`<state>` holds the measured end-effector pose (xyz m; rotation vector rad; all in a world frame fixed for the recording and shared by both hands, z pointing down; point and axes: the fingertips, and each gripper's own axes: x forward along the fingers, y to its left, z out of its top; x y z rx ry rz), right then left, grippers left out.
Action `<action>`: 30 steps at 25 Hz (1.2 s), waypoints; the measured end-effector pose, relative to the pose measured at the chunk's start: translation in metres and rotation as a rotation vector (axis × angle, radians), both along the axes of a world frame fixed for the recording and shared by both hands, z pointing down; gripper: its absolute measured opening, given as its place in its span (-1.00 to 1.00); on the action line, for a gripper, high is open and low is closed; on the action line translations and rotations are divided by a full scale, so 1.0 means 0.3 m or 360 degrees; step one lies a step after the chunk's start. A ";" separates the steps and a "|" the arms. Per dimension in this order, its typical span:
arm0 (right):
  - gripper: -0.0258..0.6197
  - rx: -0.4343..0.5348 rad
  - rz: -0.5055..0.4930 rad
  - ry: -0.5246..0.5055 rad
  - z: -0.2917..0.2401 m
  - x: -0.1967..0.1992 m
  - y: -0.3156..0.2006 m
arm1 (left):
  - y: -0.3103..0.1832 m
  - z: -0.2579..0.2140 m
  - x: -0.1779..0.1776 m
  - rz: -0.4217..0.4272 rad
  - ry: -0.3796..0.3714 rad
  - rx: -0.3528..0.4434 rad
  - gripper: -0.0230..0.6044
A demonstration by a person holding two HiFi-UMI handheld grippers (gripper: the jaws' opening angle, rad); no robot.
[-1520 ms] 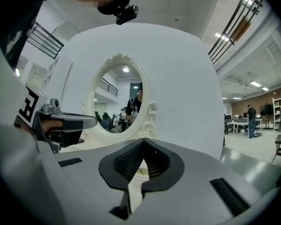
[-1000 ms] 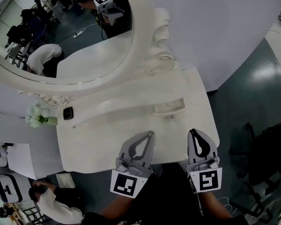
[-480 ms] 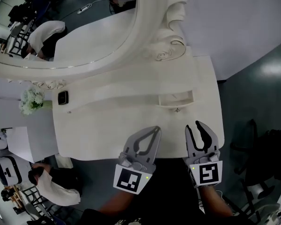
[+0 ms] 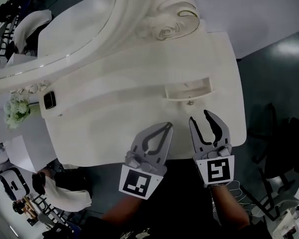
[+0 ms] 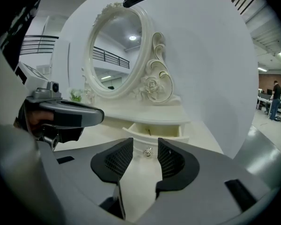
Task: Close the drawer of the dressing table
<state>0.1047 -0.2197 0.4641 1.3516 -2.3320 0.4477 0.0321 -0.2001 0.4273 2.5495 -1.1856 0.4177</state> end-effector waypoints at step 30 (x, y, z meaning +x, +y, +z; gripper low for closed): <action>-0.63 -0.0121 0.0062 0.0059 0.194 -0.036 -0.085 | 0.014 0.183 -0.036 0.0006 0.0034 -0.0198 -0.91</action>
